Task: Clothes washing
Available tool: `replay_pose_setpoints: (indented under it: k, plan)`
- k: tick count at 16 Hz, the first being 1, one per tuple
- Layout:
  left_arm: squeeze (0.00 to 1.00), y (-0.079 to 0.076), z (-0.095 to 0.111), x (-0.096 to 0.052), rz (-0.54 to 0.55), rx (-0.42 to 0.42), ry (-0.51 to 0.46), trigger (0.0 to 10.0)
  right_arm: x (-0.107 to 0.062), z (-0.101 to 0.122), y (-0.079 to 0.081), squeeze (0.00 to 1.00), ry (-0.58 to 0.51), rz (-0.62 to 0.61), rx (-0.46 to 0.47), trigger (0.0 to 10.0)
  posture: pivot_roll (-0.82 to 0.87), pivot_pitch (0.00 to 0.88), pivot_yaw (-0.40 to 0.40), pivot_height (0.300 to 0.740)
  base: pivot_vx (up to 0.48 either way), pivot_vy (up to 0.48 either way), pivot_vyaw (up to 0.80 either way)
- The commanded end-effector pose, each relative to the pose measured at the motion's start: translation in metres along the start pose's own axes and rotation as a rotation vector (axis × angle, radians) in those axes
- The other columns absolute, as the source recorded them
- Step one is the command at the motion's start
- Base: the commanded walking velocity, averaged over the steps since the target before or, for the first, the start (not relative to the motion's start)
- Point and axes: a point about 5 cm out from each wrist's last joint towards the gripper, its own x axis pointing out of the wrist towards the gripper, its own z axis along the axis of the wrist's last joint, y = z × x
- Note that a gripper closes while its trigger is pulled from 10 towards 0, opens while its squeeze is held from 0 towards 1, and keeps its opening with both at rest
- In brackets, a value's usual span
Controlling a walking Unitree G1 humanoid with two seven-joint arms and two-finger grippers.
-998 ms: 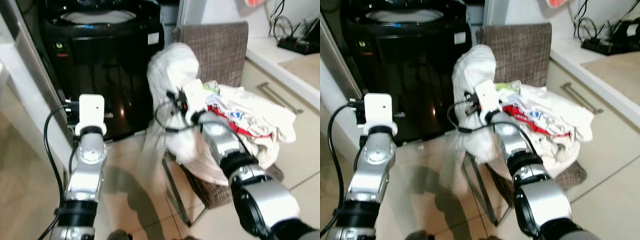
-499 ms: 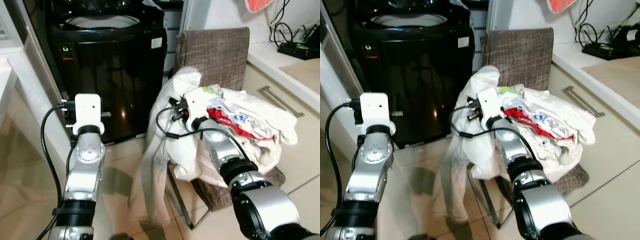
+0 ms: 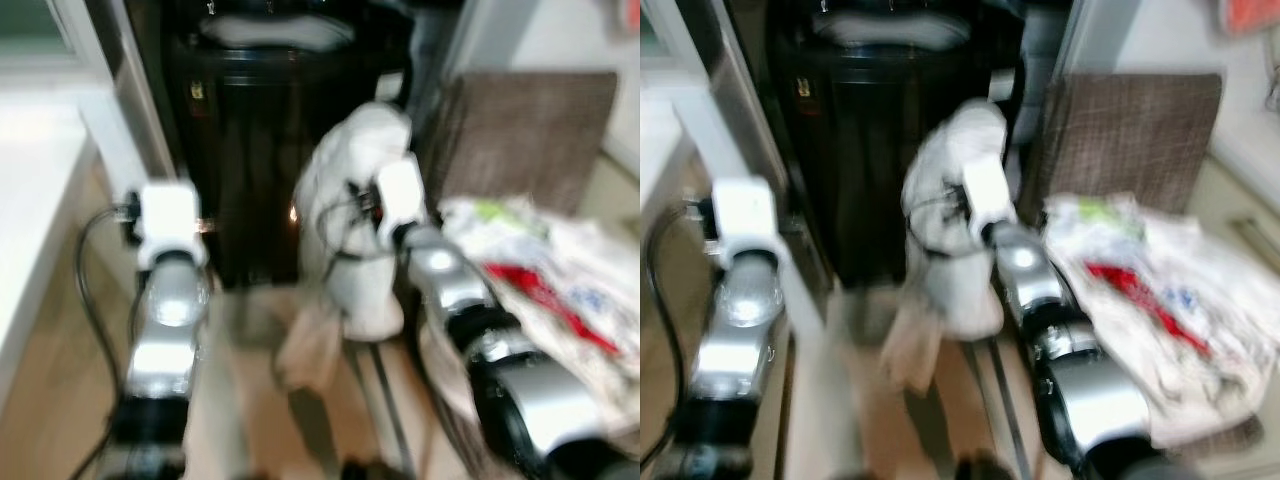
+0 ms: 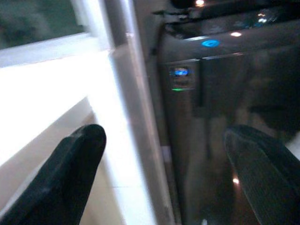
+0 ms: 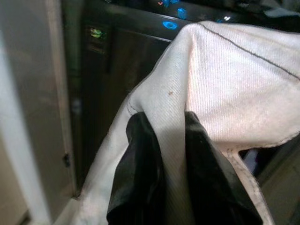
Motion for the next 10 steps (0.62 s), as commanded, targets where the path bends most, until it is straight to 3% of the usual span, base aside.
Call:
replay_pose_setpoints:
  k: [1,6,10]
  plan:
    - [0.00,0.003,-0.001,0.000,-0.001,0.026,-0.009,10.0,0.005,0.013,-0.001,0.02,-0.050,-0.014,0.010,10.0,0.07,0.000,-0.055,0.740,0.000,0.000,0.00]
    - [0.00,-0.004,0.003,0.001,-0.048,0.057,-0.039,10.0,0.001,0.007,-0.002,0.01,-0.046,-0.038,0.002,10.0,0.07,0.000,-0.045,0.740,0.000,0.000,0.00]
    - [0.00,-0.008,0.004,0.001,-0.086,0.050,-0.047,10.0,-0.004,0.006,-0.019,0.00,-0.059,-0.211,0.037,10.0,0.05,0.000,-0.042,0.740,0.000,0.000,0.00]
